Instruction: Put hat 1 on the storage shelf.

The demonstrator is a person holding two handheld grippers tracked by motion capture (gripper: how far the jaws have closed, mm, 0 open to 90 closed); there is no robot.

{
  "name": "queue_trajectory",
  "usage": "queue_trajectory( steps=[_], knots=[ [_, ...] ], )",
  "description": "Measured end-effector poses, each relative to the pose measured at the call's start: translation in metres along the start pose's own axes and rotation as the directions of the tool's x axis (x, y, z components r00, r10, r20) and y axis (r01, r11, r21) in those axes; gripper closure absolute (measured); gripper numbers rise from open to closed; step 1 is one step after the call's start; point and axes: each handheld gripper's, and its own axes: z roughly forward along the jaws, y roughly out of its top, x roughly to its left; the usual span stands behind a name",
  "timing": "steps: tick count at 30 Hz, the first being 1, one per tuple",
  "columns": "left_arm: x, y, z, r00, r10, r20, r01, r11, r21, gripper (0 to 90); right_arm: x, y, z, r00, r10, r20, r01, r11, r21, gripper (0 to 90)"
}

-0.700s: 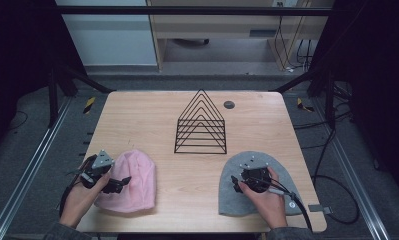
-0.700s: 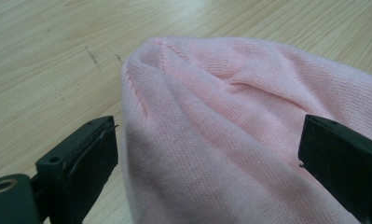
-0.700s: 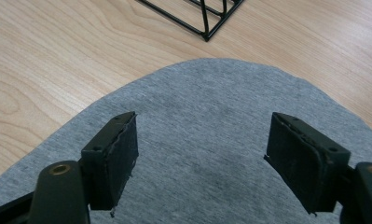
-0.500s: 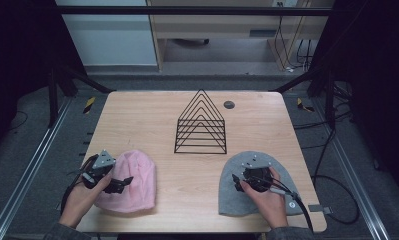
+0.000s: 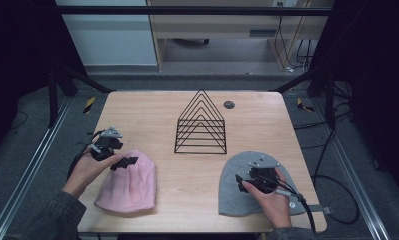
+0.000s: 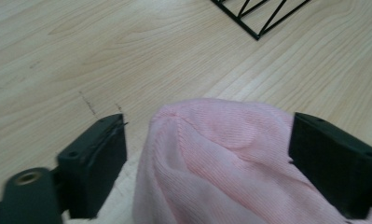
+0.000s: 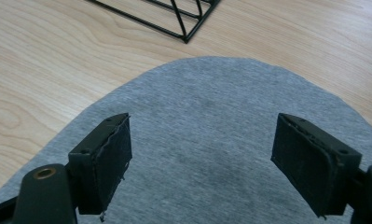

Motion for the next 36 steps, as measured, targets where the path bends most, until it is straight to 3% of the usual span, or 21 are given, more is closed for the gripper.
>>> queue_trajectory(
  steps=[4, 6, 7, 10, 21, 29, 30, 31, 36],
  knots=[
    [0.007, 0.000, 0.009, 0.9997, -0.006, -0.023, 0.007, 0.9989, 0.045, 19.4, 0.002, 0.001, 0.000, 0.9998, -0.014, -0.013, 0.014, 1.000, -0.007, 21.5],
    [0.009, -0.001, 0.011, 0.9993, -0.018, -0.032, 0.019, 0.9990, 0.040, 22.8, 0.003, 0.001, 0.001, 0.9998, -0.012, -0.015, 0.012, 1.000, 0.001, 22.3],
    [0.014, -0.003, 0.014, 0.9988, -0.043, -0.024, 0.044, 0.9987, 0.026, 26.3, 0.003, 0.001, 0.002, 0.9998, -0.016, -0.015, 0.016, 1.000, 0.007, 22.5],
    [0.019, -0.005, 0.021, 0.9987, -0.046, -0.025, 0.047, 0.9980, 0.042, 29.5, 0.003, 0.001, 0.002, 0.9997, -0.020, -0.012, 0.020, 1.000, 0.017, 22.6],
    [0.017, -0.026, 0.040, 0.9952, -0.098, -0.002, 0.098, 0.9934, 0.061, 35.1, 0.004, -0.001, 0.005, 0.9991, -0.038, -0.018, 0.039, 0.998, 0.042, 22.1],
    [0.012, -0.028, 0.042, 0.9960, -0.088, 0.011, 0.087, 0.9939, 0.068, 55.5, 0.005, -0.001, 0.007, 0.9988, -0.045, -0.018, 0.046, 0.998, 0.052, 21.9],
    [0.009, -0.029, 0.041, 0.9971, -0.076, 0.005, 0.075, 0.9954, 0.060, 65.1, 0.005, 0.000, 0.006, 0.9987, -0.048, -0.017, 0.049, 0.998, 0.050, 21.9],
    [0.007, -0.030, 0.041, 0.9970, -0.078, -0.005, 0.078, 0.9956, 0.052, 67.7, 0.005, 0.000, 0.006, 0.9986, -0.052, -0.014, 0.052, 0.998, 0.048, 22.0],
    [-0.004, -0.028, 0.031, 0.9980, -0.046, -0.043, 0.046, 0.9988, 0.013, 73.7, 0.005, 0.000, 0.006, 0.9984, -0.055, -0.015, 0.055, 0.998, 0.038, 22.4]
  ],
)
